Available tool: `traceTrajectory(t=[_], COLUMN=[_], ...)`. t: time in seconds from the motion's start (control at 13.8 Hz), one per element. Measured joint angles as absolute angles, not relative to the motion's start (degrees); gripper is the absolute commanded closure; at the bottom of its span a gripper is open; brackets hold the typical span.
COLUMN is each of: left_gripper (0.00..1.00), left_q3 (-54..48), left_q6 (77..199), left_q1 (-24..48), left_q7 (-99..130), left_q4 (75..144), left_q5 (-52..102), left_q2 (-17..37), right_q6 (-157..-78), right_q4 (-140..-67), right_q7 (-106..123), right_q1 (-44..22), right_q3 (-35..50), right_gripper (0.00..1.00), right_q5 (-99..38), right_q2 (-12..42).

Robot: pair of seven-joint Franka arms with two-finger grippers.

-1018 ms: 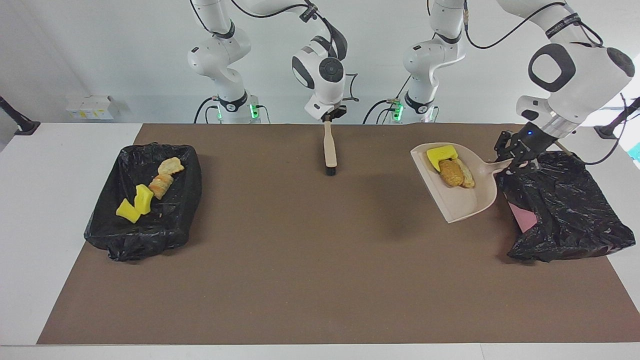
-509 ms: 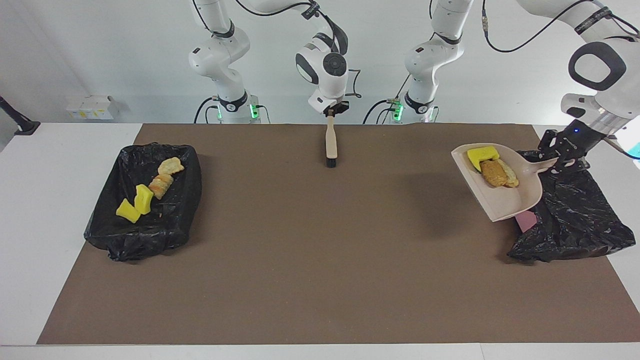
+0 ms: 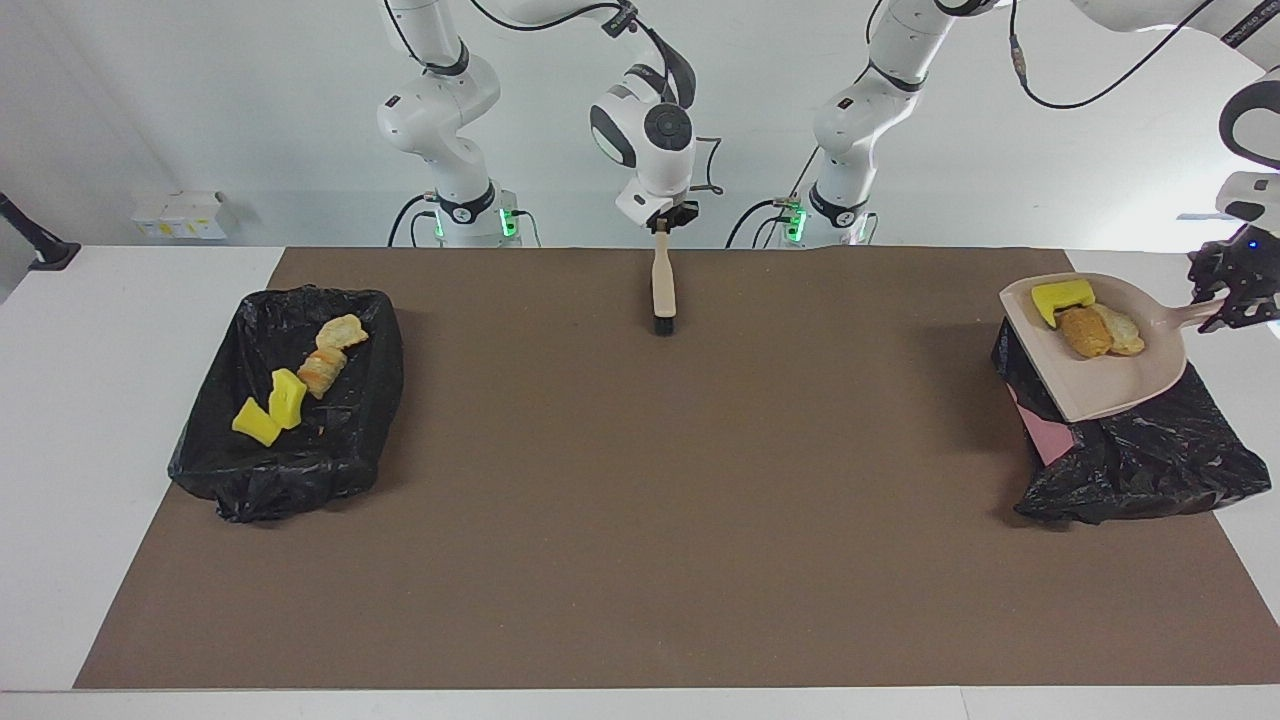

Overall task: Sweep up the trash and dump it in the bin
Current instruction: 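Tip the dustpan with the left gripper to dump scraps into bin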

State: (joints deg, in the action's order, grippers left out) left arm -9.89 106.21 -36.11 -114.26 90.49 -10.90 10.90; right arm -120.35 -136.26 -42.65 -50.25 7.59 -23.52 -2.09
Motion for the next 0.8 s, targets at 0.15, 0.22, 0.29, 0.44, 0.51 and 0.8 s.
traceTrajectory(t=[0.15, 0.22, 0.29, 0.44, 0.51, 0.8], left_gripper=[1.0, 1.0, 1.0, 1.0, 1.0, 1.0], left_q3=[-9.89, -9.9, -9.99, -10.21, -10.3, -10.54], left_q6=[107.25, 109.08, 111.07, 114.82, 116.07, 118.81], left_q1=[-36.12, -36.12, -36.12, -36.09, -36.04, -35.05], left_q7=[-114.26, -114.26, -114.25, -114.22, -114.14, -112.34], left_q4=[86.82, 85.86, 85.56, 85.59, 85.82, 88.29], left_q5=[-15.27, -18.21, -21.18, -26.33, -28.43, -36.03], left_q2=[13.0, 13.78, 14.24, 14.71, 14.83, 14.62], right_q6=[-120.31, -120.31, -120.31, -120.31, -120.07, -112.09], right_q4=[-136.25, -136.22, -136.06, -135.37, -134.85, -129.07], right_q7=[-40.44, -39.69, -39.41, -39.17, -39.13, -37.78], right_q1=[-49.23, -48.62, -48.09, -46.85, -46.0, -40.79], right_q3=[7.55, 7.49, 7.48, 7.44, 7.44, 7.21], right_gripper=[0.61, 0.6, 0.59, 0.57, 0.57, 0.47], right_q5=[-23.55, -23.55, -23.56, -23.56, -23.56, -23.55], right_q2=[-2.08, -2.04, -1.95, -1.79, -1.8, -2.08])
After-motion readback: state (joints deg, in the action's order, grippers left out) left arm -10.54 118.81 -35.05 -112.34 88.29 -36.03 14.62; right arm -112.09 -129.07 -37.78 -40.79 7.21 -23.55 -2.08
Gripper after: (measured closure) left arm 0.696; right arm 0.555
